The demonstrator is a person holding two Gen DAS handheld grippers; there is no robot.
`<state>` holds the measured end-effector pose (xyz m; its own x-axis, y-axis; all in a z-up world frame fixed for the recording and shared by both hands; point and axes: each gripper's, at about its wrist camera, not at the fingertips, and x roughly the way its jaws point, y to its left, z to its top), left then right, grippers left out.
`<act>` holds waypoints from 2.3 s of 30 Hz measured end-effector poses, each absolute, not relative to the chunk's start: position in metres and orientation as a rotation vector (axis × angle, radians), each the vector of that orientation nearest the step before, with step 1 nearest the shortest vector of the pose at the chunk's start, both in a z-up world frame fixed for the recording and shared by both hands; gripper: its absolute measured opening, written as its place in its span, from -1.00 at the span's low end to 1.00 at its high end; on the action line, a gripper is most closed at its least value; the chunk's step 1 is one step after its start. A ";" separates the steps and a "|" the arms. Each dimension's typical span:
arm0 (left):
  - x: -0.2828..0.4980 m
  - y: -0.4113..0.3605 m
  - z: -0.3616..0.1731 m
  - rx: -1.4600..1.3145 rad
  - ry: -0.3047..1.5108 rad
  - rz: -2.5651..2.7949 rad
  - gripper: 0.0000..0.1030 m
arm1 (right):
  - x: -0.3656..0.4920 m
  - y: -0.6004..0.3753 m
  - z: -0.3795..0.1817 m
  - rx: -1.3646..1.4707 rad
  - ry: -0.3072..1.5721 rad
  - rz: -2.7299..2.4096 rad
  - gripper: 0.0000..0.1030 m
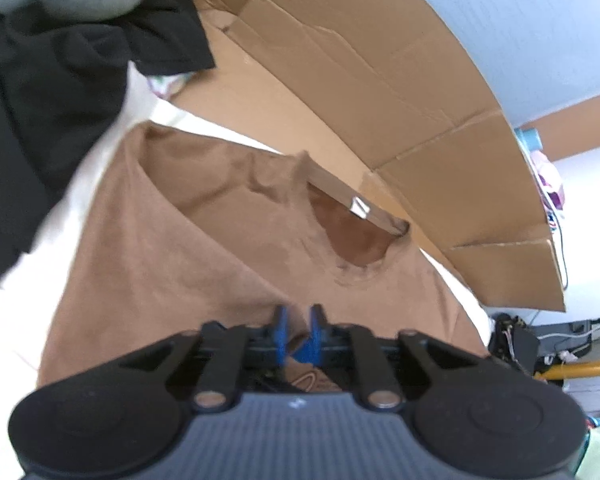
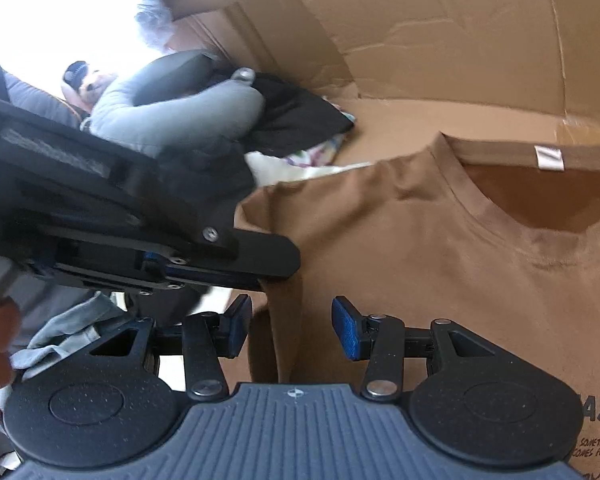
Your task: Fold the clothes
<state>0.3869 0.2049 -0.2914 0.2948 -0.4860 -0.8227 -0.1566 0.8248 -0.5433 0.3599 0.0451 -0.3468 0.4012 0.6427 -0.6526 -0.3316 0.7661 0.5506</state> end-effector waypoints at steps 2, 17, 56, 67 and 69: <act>0.389 0.203 -0.291 -0.582 1.265 -0.237 -0.36 | 0.364 0.044 -0.356 0.367 0.997 0.635 0.00; 0.432 0.266 -0.273 -0.280 1.172 0.021 -0.19 | 0.382 0.022 -0.394 0.451 1.066 0.561 -0.14; 0.478 0.246 -0.300 -0.033 1.135 0.082 -0.86 | 0.390 -0.005 -0.404 0.593 1.064 0.534 -0.16; 0.468 0.241 -0.317 -0.023 1.199 0.042 -0.86 | 0.397 0.012 -0.411 0.517 1.081 0.564 -1.00; 0.468 0.242 -0.320 -0.065 1.200 0.035 -0.86 | 0.397 0.008 -0.407 0.514 1.070 0.566 -1.00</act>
